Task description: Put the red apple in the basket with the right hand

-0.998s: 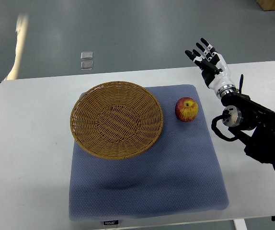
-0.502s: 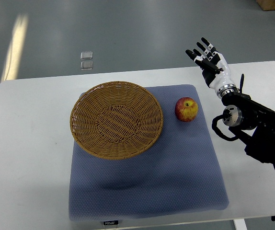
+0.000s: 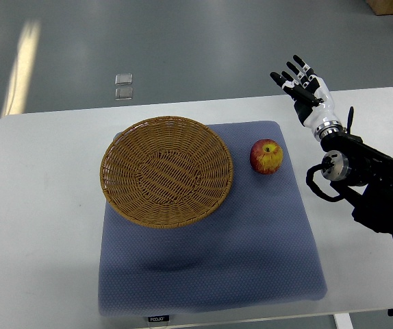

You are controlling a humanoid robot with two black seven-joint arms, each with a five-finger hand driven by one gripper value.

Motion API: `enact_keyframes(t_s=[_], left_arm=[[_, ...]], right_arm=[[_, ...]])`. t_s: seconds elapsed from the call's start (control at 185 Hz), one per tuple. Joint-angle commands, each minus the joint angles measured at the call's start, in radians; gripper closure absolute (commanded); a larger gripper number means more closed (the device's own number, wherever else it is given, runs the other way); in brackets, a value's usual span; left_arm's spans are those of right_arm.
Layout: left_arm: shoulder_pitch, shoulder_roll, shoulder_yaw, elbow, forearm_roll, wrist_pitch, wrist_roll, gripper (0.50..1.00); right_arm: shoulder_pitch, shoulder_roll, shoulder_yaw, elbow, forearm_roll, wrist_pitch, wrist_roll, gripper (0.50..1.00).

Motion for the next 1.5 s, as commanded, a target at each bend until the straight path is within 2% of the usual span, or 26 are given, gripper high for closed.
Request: enact_keyframes(t_s=[0.0, 0.458, 0.831, 0.836, 0.874, 0.982, 1.122, 1.338, 1.494], left_arm=[[0.000, 0.000, 0.000, -0.001, 0.000, -0.001, 0.000, 0.500], [0.000, 0.000, 0.000, 0.001, 0.000, 0.001, 0.000, 0.500], [0.000, 0.000, 0.000, 0.001, 0.000, -0.001, 0.000, 0.500], [0.000, 0.000, 0.000, 0.001, 0.000, -0.001, 0.000, 0.500], [0.001, 0.000, 0.000, 0.001, 0.000, 0.001, 0.000, 0.500], [0.000, 0.000, 0.000, 0.001, 0.000, -0.001, 0.000, 0.500], [0.000, 0.000, 0.000, 0.001, 0.000, -0.001, 0.000, 0.500], [0.000, 0.000, 0.000, 0.001, 0.000, -0.001, 0.000, 0.500], [0.000, 0.000, 0.000, -0.001, 0.000, 0.001, 0.000, 0.500]], right_arm=[[0.002, 0.000, 0.000, 0.000, 0.000, 0.000, 0.000, 0.583], [-0.006, -0.021, 0.011, 0.012, -0.025, 0.015, 0.000, 0.581], [-0.006, -0.120, -0.002, 0.014, -0.181, 0.055, 0.000, 0.579], [-0.003, -0.145, -0.002, 0.014, -0.251, 0.066, 0.003, 0.579], [-0.003, -0.167, 0.001, 0.014, -0.313, 0.077, 0.008, 0.579], [-0.002, -0.198, -0.003, 0.017, -0.430, 0.107, 0.066, 0.579], [0.002, -0.268, -0.003, 0.047, -0.664, 0.164, 0.111, 0.579], [0.041, -0.390, -0.015, 0.175, -0.994, 0.293, 0.111, 0.579], [0.087, -0.434, -0.074, 0.216, -1.192, 0.359, 0.111, 0.579]])
